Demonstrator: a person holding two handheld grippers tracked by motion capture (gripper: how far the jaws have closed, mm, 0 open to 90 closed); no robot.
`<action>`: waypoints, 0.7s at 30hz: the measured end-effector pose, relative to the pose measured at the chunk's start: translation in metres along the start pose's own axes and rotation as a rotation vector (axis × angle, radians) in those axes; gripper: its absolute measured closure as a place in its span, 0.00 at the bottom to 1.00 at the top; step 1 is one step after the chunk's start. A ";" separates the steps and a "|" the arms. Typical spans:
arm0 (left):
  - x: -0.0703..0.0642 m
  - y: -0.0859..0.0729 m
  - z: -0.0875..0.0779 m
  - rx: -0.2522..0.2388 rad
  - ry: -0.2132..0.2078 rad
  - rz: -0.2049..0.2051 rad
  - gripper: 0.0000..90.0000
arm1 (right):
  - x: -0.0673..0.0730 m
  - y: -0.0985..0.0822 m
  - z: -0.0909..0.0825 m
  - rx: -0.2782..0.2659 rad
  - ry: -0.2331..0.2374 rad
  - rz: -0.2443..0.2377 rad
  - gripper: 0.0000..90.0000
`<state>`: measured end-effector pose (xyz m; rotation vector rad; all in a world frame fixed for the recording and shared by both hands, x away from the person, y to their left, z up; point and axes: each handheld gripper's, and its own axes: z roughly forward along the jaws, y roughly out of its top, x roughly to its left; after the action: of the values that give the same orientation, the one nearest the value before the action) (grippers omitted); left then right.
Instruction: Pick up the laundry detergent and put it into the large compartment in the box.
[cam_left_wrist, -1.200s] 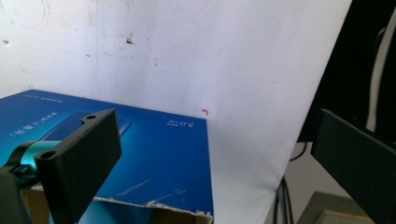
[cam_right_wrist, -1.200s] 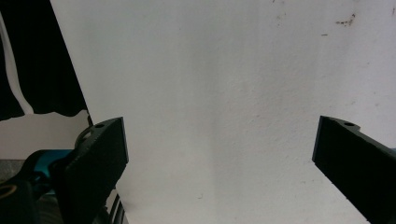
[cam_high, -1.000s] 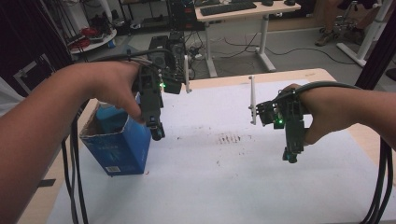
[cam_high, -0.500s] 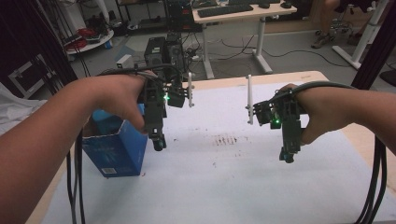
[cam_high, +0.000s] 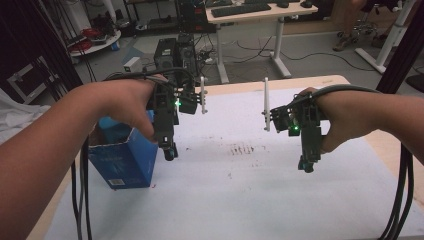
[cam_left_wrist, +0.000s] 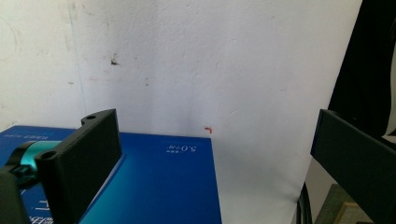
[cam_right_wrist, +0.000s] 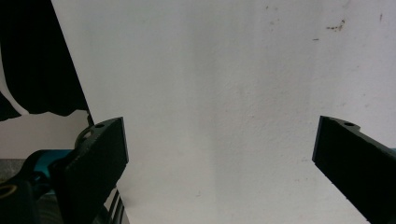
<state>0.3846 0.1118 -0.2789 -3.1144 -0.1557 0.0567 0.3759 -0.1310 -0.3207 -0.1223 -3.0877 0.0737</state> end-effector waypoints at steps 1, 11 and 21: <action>0.000 -0.001 0.000 0.001 0.002 -0.002 0.02 | -0.001 0.000 0.000 -0.005 -0.002 -0.009 0.03; 0.001 -0.002 0.000 0.001 0.001 -0.001 0.02 | -0.001 0.001 0.001 0.001 0.000 -0.007 0.03; 0.001 -0.001 0.001 -0.006 -0.006 -0.002 0.02 | -0.001 0.001 0.001 0.004 -0.003 -0.009 0.03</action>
<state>0.3858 0.1129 -0.2798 -3.1206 -0.1598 0.0654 0.3766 -0.1304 -0.3220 -0.1079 -3.0902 0.0794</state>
